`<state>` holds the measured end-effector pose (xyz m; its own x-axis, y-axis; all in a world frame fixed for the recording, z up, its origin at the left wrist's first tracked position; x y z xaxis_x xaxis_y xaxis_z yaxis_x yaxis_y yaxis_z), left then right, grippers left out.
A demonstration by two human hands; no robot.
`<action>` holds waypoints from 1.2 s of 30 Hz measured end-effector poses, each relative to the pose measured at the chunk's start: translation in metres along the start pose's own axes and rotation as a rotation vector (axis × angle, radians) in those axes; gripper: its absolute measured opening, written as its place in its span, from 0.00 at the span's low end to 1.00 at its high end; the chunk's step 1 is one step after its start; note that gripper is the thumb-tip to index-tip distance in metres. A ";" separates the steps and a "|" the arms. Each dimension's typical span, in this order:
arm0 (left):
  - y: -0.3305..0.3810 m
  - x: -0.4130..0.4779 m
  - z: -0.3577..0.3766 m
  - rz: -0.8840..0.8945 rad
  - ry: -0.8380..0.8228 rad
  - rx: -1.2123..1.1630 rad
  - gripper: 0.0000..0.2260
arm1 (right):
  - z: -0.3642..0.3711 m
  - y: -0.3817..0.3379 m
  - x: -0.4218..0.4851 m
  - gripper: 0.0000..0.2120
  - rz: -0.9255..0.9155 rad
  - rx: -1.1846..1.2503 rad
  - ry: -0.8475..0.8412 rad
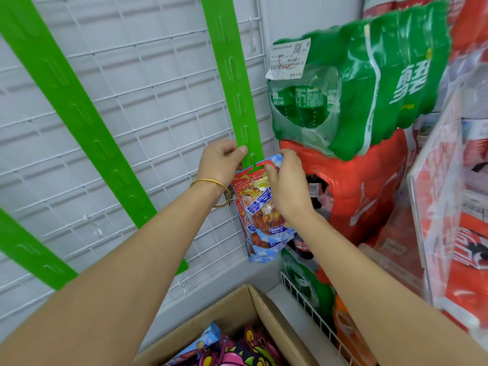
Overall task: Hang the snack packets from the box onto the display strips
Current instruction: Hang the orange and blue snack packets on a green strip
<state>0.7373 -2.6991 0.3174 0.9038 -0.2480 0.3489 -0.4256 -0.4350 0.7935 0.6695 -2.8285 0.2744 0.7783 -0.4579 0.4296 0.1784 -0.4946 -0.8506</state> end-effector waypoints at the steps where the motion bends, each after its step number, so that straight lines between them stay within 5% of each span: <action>1: -0.002 -0.003 0.000 -0.006 -0.002 -0.008 0.04 | -0.001 -0.004 -0.005 0.19 -0.027 -0.038 -0.001; 5: -0.020 -0.024 0.000 -0.023 -0.026 -0.018 0.16 | -0.007 -0.017 -0.032 0.27 -0.175 -0.310 0.050; 9: -0.038 -0.062 -0.023 0.004 0.049 0.084 0.18 | 0.001 -0.015 -0.071 0.23 -0.239 -0.298 -0.036; 16: -0.130 -0.162 -0.054 -0.201 0.012 0.131 0.11 | 0.112 0.056 -0.197 0.13 0.034 -0.244 -0.961; 25: -0.206 -0.254 -0.068 -0.462 -0.108 0.134 0.07 | 0.160 0.150 -0.332 0.19 0.046 -0.636 -1.611; 31: -0.206 -0.255 -0.058 -0.481 -0.186 0.117 0.08 | 0.163 0.156 -0.332 0.11 0.052 -0.505 -1.618; 36: -0.200 -0.255 -0.033 -0.557 -0.321 -0.001 0.08 | 0.148 0.112 -0.253 0.07 0.218 -0.139 -1.359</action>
<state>0.5931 -2.5205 0.0863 0.9310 -0.2315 -0.2822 0.1040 -0.5727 0.8132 0.5812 -2.6587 0.0257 0.7668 0.4981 -0.4050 -0.0199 -0.6121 -0.7906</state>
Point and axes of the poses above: each hand's wrist, its own x-axis towards the middle knuckle, its own z-axis out of the palm, y = z × x, the point moved 10 cm from there along x, towards the middle knuckle, and after that the axes turned 7 degrees about x, right-handed, at the moved point
